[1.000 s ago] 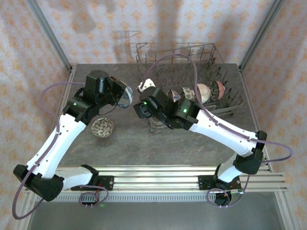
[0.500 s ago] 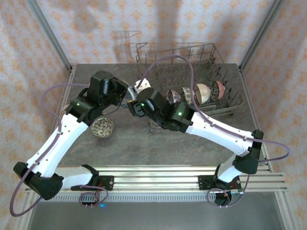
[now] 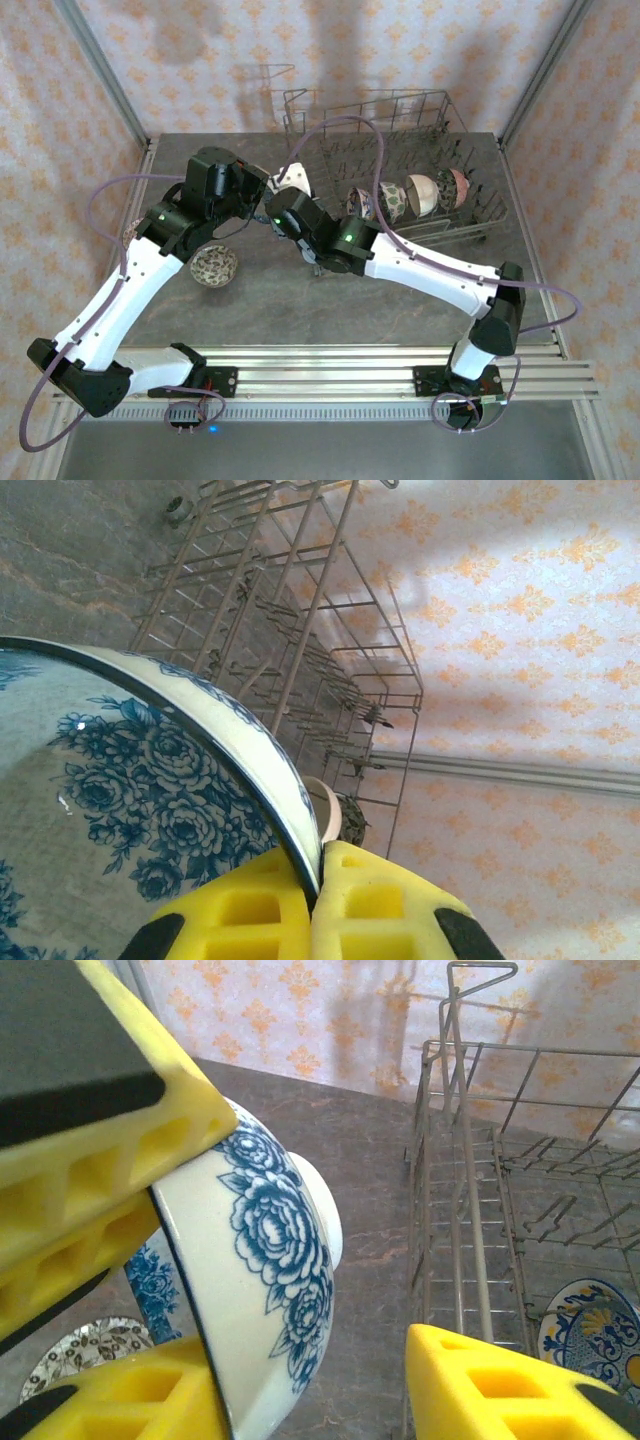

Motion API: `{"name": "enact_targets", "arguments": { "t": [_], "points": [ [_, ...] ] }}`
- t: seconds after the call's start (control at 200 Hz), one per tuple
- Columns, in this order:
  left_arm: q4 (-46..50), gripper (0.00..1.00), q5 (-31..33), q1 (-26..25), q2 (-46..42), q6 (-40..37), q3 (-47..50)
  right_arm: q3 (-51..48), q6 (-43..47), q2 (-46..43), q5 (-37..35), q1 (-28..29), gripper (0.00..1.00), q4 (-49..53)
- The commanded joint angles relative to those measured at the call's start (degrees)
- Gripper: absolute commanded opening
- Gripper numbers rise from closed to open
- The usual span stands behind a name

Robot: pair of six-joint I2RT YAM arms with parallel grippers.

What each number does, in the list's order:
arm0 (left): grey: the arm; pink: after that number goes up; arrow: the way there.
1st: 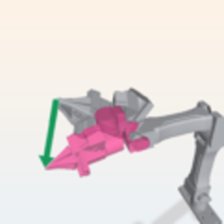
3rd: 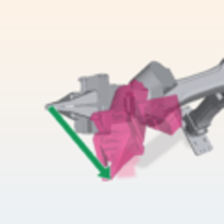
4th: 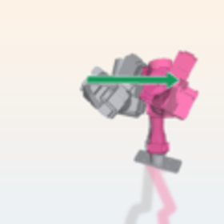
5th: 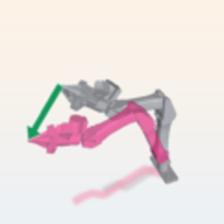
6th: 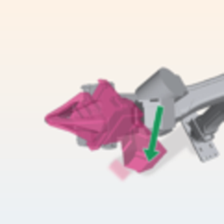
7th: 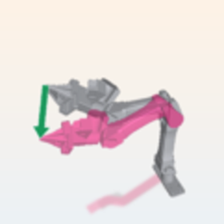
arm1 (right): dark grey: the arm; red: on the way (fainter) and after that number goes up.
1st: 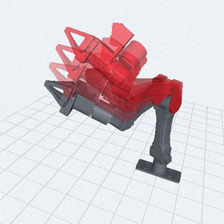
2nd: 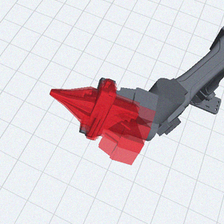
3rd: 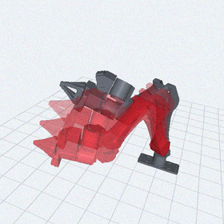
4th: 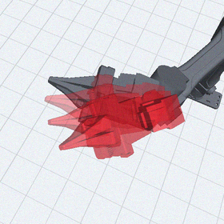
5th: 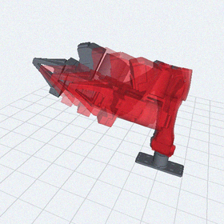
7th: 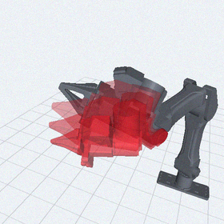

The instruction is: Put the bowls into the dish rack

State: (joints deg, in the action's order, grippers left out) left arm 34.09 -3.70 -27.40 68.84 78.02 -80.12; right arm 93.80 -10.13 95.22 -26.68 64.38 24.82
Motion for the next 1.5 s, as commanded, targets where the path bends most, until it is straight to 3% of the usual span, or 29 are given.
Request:
{"name": "enact_targets", "arguments": {
  "t": [0.0, 0.375, 0.561, 0.656, 0.791, 0.841, 1.216, 1.301, 1.452, 1.497],
  "points": [
    [-3.2, 0.0, 2.5, -0.6, -1.0, 1.6, -1.1, -2.6, -1.9, 0.1, -4.1, 0.3, 0.44, -5.3],
    [-2.7, 0.0, 2.4, -0.6, -0.5, 1.5, -1.6, -2.7, -3.3, 3.0, -9.7, 0.6, 0.44, -6.4],
    [-4.1, 0.0, 1.0, -0.8, -0.3, 2.3, -0.7, -2.0, -4.3, 3.4, -12.0, 0.7, 0.2, -6.5],
    [-4.9, 0.0, 0.1, -0.8, -0.4, 2.9, -0.2, 0.4, -5.4, 3.9, -14.0, 1.0, 0.17, -3.8],
    [-7.4, 0.0, -0.6, -0.8, -1.4, 3.1, 0.8, 2.0, -7.0, 3.8, -16.8, 1.2, 0.0, -1.5],
    [-7.5, 0.0, -1.2, -0.8, -1.4, 3.0, 0.5, 2.0, -7.6, 3.6, -17.5, 1.2, 0.0, -1.2],
    [-9.1, 0.37, -4.2, -0.7, -1.6, 2.3, 0.0, 1.6, -10.2, 0.8, -21.5, 1.2, 0.0, -1.4],
    [-11.2, 0.53, -5.9, -0.8, -1.5, 0.8, -0.3, 2.0, -10.4, 0.4, -21.3, 0.7, 0.0, -1.0],
    [-10.3, 0.72, -7.4, -0.8, -1.2, -1.7, -2.4, 3.0, -11.1, -0.2, -19.2, -1.6, 0.0, 0.9],
    [-10.3, 0.82, -7.8, -0.8, -1.2, -2.4, -2.9, 3.1, -11.4, -0.5, -18.5, -2.6, 0.0, 1.6]
  ]
}}
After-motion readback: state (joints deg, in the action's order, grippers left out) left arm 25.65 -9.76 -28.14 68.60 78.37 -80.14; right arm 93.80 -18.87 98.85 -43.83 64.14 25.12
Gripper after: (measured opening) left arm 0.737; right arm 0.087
